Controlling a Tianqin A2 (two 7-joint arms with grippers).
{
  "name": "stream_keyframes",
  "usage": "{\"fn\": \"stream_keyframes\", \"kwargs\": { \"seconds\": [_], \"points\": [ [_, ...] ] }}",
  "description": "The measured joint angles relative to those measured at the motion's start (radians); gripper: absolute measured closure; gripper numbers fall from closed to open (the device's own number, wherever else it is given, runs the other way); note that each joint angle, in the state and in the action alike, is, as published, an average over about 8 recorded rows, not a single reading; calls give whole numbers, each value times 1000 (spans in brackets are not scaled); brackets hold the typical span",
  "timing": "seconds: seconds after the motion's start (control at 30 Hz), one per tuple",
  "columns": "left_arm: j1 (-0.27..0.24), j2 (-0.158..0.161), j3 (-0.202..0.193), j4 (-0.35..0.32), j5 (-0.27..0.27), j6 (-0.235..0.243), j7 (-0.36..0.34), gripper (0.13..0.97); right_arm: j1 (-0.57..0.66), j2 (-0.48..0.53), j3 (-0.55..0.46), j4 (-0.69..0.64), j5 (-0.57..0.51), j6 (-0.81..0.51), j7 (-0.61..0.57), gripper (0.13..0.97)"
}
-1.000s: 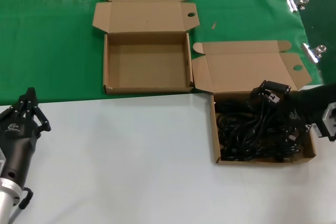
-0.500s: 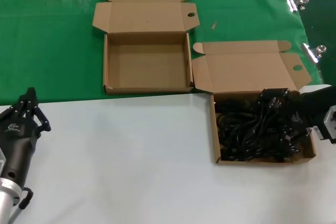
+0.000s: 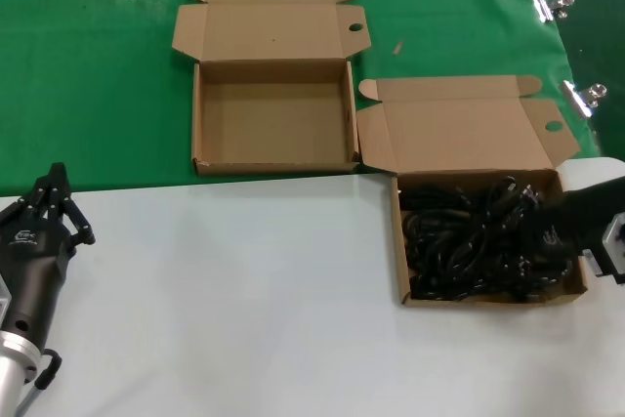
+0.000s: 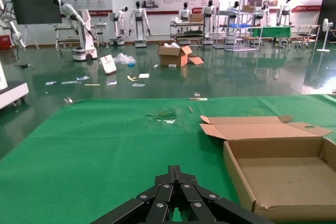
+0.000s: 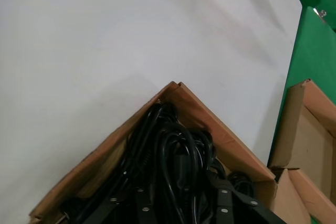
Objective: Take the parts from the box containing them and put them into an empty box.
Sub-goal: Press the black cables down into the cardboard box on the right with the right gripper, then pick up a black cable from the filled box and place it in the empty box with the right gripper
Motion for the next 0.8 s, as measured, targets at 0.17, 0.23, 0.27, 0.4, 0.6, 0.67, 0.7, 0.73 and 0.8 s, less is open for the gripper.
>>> {"fn": "stream_keyframes", "kwargs": {
  "seconds": [0.17, 0.23, 0.27, 0.4, 0.6, 0.67, 0.7, 0.73, 0.8],
  "points": [
    [0, 0, 0, 0, 0, 0, 0, 957, -14, 6, 2, 14, 1, -2, 15, 728],
    [0, 0, 0, 0, 0, 0, 0, 957, -16, 8, 2, 17, 1, -2, 19, 775],
    [0, 0, 0, 0, 0, 0, 0, 957, -17, 9, 2, 19, 1, -2, 21, 775],
    [0, 0, 0, 0, 0, 0, 0, 957, -19, 15, 4, 33, 1, -1, 37, 835],
    [0, 0, 0, 0, 0, 0, 0, 957, -25, 31, 9, 94, 6, 3, 98, 898],
    [0, 0, 0, 0, 0, 0, 0, 957, -28, 38, 11, 125, 9, 3, 128, 906],
    [0, 0, 0, 0, 0, 0, 0, 957, -30, 42, 13, 143, 11, 3, 144, 910],
    [0, 0, 0, 0, 0, 0, 0, 957, -32, 47, 15, 162, 13, 3, 163, 913],
    [0, 0, 0, 0, 0, 0, 0, 957, -37, 56, 18, 205, 18, 2, 203, 921]
  ]
}}
